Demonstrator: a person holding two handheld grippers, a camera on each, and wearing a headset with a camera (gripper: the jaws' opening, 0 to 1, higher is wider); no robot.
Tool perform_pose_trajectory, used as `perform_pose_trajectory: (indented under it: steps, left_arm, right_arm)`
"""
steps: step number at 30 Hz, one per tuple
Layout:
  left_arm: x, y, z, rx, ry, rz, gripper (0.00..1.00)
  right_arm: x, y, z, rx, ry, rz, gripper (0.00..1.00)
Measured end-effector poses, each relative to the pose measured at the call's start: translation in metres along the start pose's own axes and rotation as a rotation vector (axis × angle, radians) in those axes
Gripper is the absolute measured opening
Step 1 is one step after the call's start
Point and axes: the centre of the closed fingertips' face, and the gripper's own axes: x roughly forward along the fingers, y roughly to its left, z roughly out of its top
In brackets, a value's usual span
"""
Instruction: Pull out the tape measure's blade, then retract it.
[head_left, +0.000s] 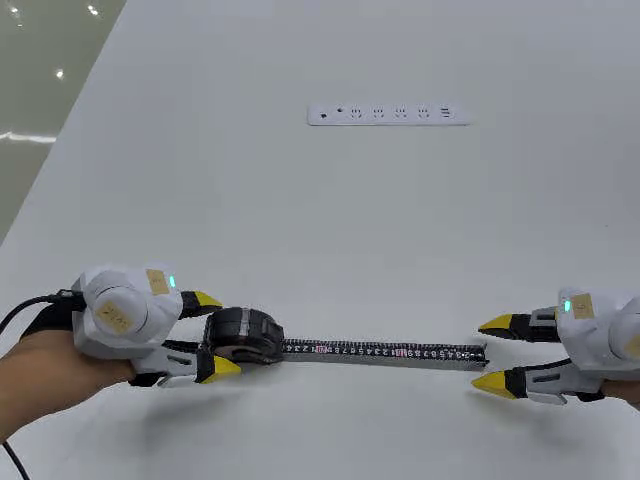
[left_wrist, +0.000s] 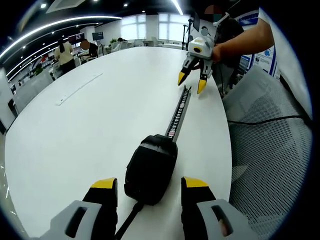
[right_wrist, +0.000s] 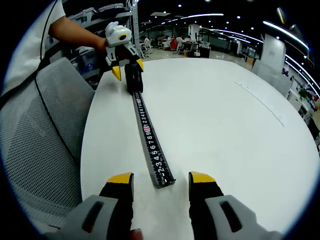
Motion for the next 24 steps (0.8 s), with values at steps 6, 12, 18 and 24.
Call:
perform_pose_trajectory:
  steps: [6, 12, 18, 24]
  left_arm:
    - [-0.005, 0.002, -0.001, -0.084, -0.026, 0.033, 0.52]
    - [-0.012, 0.001, 0.002, -0.143, -0.059, 0.061, 0.57]
    - [-0.017, 0.001, 0.002, -0.212, -0.086, 0.095, 0.62]
    - [-0.021, -0.003, -0.002, -0.273, -0.1, 0.112, 0.69]
  right_arm:
    - [-0.003, -0.001, 0.002, 0.019, -0.019, -0.028, 0.51]
    - [-0.008, 0.0, 0.005, 0.047, -0.036, -0.061, 0.54]
    - [-0.012, 0.002, 0.006, 0.069, -0.047, -0.093, 0.58]
    - [-0.014, 0.004, 0.007, 0.148, -0.062, -0.121, 0.67]
